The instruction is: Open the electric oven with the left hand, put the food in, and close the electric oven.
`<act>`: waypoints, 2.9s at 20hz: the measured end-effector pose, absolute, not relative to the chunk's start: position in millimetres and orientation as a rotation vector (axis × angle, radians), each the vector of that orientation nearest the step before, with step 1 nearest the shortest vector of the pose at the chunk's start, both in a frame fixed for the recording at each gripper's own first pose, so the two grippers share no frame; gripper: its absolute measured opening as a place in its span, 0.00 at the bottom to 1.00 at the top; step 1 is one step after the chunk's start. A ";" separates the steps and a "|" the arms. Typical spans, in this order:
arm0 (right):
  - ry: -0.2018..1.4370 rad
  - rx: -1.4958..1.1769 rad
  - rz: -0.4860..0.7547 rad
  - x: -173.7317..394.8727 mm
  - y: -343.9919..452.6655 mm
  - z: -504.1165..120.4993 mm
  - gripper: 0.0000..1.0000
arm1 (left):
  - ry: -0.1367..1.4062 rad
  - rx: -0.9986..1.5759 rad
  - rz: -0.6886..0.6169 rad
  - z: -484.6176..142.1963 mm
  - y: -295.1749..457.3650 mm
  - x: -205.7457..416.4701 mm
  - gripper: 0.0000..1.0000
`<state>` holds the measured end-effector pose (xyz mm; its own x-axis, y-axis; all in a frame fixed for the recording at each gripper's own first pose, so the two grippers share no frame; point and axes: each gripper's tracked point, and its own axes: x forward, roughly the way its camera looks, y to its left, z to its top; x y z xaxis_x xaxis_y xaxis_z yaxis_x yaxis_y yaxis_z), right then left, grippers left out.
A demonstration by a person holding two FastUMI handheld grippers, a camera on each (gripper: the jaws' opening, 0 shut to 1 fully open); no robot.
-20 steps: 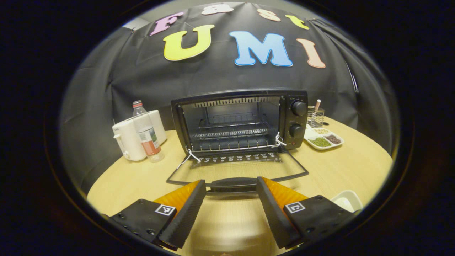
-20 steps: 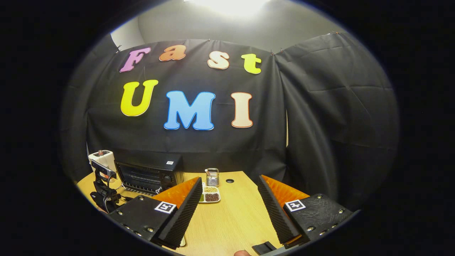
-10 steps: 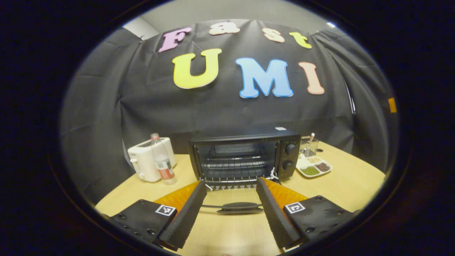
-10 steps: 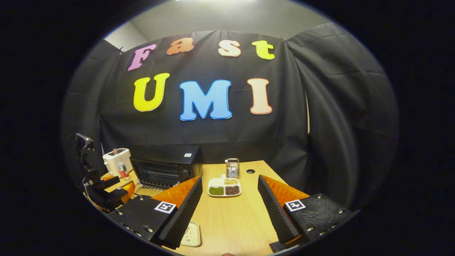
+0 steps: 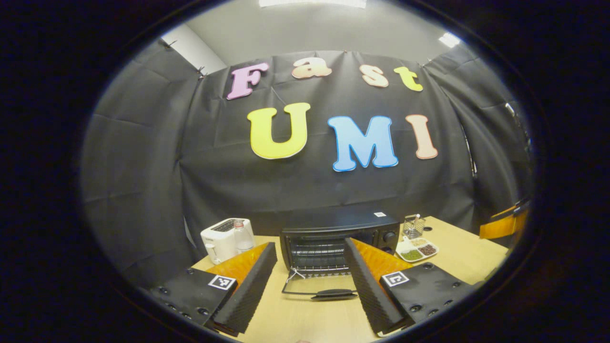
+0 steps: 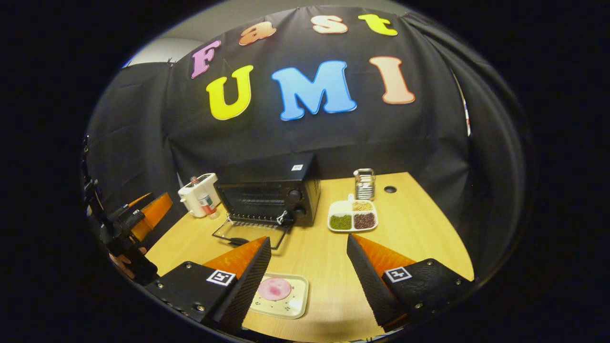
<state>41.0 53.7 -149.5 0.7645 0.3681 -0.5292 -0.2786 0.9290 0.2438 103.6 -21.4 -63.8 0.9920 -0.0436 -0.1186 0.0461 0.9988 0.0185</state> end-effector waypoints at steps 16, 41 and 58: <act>1.133 0.194 0.557 -4.6 85.8 -286.5 0.95 | 0.071 0.025 0.150 -21.9 63.6 54.1 1.00; 1.493 0.212 0.442 -11.5 65.2 -353.6 0.05 | 0.092 0.015 0.224 -33.1 102.6 48.1 1.00; 1.498 0.482 0.389 -19.6 74.3 -348.3 0.01 | 0.084 -0.013 0.183 -31.0 92.8 64.4 1.00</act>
